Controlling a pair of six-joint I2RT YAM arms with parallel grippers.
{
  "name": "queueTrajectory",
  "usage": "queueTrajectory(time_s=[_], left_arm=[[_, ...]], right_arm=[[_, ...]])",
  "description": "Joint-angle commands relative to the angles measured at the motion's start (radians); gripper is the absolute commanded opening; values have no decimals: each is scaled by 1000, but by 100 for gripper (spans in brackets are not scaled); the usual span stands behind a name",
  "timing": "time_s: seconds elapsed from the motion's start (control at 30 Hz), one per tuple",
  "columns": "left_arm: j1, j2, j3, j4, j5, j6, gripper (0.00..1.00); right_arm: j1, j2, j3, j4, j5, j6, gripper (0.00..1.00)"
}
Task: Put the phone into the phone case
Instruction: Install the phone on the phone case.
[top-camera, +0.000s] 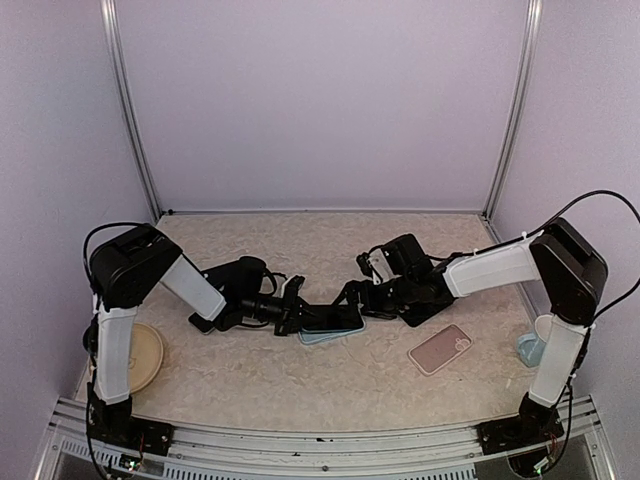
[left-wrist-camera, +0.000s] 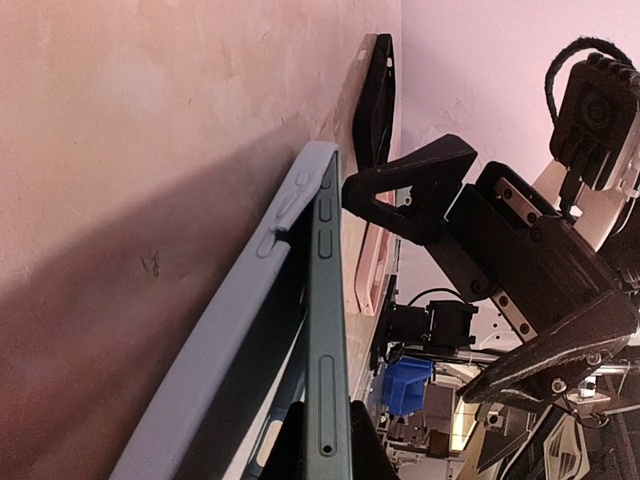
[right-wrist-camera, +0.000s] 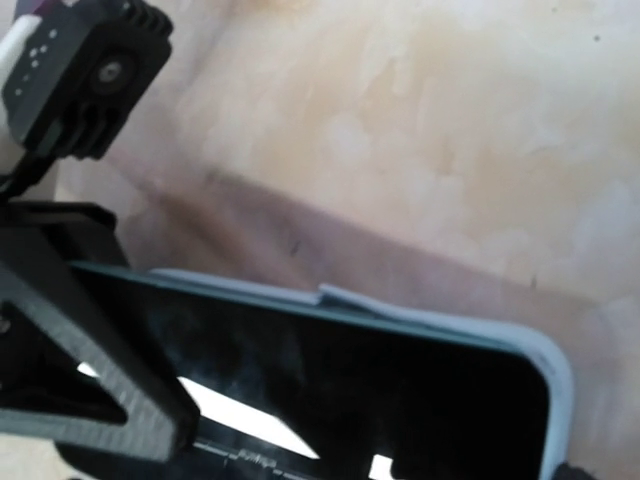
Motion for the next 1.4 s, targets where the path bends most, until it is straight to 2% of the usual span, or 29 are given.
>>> queueTrajectory(time_s=[0.0, 0.47, 0.7, 1.03, 1.23, 1.37], left_arm=[[-6, -61, -6, 45, 9, 28, 0], [-17, -111, -8, 82, 44, 39, 0], [-29, -114, 0, 90, 63, 35, 0], [-37, -128, -1, 94, 81, 35, 0], [-47, -130, 2, 100, 88, 33, 0], [-49, -128, 4, 106, 93, 30, 0]], right_arm=[[-13, -31, -24, 14, -74, 0, 100], [-44, -33, -53, 41, -105, -6, 100], [-64, -51, -88, 157, -257, 3, 98], [-89, -42, -139, 332, -452, 63, 81], [-89, -27, -160, 406, -504, 95, 72], [-89, -21, -170, 466, -542, 125, 61]])
